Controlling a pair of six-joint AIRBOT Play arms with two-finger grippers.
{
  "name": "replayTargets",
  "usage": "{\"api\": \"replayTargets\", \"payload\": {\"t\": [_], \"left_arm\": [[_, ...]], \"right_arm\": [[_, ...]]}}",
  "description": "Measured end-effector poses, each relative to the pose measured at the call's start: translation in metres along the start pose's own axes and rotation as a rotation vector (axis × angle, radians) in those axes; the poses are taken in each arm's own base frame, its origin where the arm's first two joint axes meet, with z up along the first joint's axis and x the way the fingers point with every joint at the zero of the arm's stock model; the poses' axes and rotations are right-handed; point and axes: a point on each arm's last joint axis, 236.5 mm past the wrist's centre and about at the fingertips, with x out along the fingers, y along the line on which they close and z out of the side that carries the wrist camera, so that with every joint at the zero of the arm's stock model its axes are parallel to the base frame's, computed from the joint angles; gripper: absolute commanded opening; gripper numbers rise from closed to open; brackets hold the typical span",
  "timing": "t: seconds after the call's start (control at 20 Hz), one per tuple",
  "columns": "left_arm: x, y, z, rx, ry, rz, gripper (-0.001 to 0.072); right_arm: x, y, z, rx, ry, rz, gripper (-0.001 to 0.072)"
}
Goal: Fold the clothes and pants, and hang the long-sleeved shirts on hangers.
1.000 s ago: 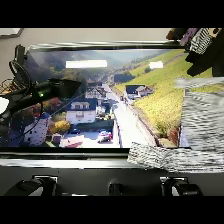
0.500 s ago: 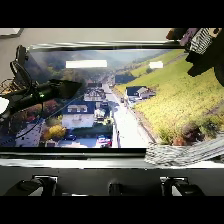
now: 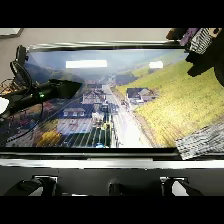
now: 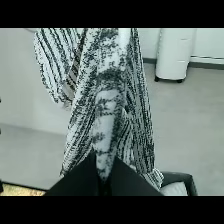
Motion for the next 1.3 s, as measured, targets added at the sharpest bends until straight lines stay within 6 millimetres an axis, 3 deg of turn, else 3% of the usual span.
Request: {"api": "replayTargets", "payload": {"t": [0.3, 0.85, 1.3], "left_arm": [[0.0, 0.0, 0.0, 0.001, 0.0, 0.0, 0.0672], [0.003, 0.003, -0.004, -0.006, 0.011, 0.004, 0.0671], [0.007, 0.005, -0.007, -0.011, 0.021, 0.004, 0.067]], "right_arm": [[0.036, -0.028, 0.012, 0.109, -0.027, -0.03, 0.0021], [0.072, -0.05, 0.041, 0.289, -0.146, -0.007, 0.0021], [0.108, -0.082, 0.042, 0.424, -0.157, -0.016, 0.0021]]}}
